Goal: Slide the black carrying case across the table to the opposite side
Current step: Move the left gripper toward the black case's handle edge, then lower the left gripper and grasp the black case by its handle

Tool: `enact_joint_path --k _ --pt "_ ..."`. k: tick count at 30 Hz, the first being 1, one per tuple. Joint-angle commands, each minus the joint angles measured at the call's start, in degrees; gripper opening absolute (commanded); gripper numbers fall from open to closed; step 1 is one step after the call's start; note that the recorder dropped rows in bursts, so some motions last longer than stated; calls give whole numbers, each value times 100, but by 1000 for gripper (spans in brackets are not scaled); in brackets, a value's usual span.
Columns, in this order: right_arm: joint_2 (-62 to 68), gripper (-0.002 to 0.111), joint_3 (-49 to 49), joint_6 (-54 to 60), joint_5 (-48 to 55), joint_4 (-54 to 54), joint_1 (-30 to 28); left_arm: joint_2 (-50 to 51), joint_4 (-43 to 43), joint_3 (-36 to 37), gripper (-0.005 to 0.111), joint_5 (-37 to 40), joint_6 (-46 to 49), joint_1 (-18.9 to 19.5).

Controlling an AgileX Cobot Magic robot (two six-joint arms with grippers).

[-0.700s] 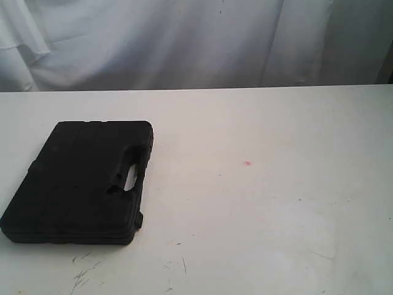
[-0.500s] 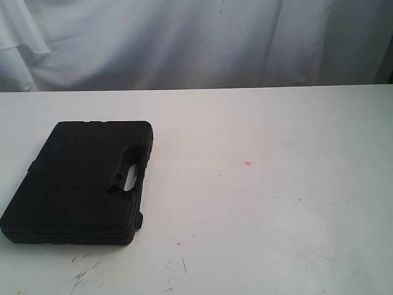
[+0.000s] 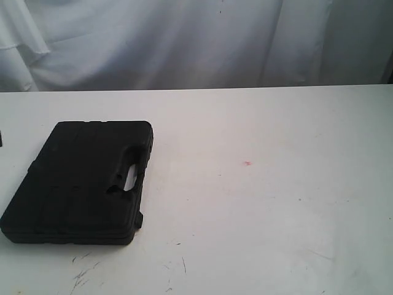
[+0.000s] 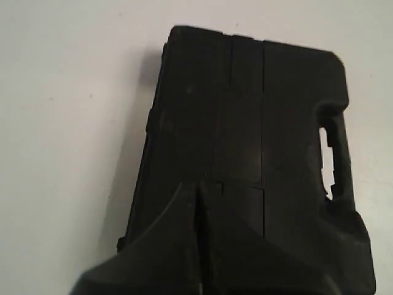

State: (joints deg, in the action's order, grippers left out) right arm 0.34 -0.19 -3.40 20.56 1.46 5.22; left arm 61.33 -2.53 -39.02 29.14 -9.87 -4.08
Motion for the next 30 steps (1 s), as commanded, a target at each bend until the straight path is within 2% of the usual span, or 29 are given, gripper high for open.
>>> enact_joint_path --k 1,4,11,15,20,25,30 --pt "-34 0 19 27 -79 -48 -23 545 -504 -63 0 19 -54 14" --pt "-34 0 19 27 -79 -48 -23 891 -949 -159 0 30 495 14" --pt "-34 0 19 27 -79 -48 -23 1882 -1150 -1686 0 1683 736 -83" --pt "-34 0 19 27 -79 -48 -23 2441 -1150 -2394 0 2156 602 -493" --pt "-34 0 19 27 -79 -48 -23 3157 -1150 -3027 0 2385 316 -1066" --pt "-34 0 19 27 -79 -48 -23 3854 -601 -3628 0 2549 -347 -1654" --pt "-34 0 19 27 -79 -48 -23 4534 -388 -4249 0 2828 -526 -2026"
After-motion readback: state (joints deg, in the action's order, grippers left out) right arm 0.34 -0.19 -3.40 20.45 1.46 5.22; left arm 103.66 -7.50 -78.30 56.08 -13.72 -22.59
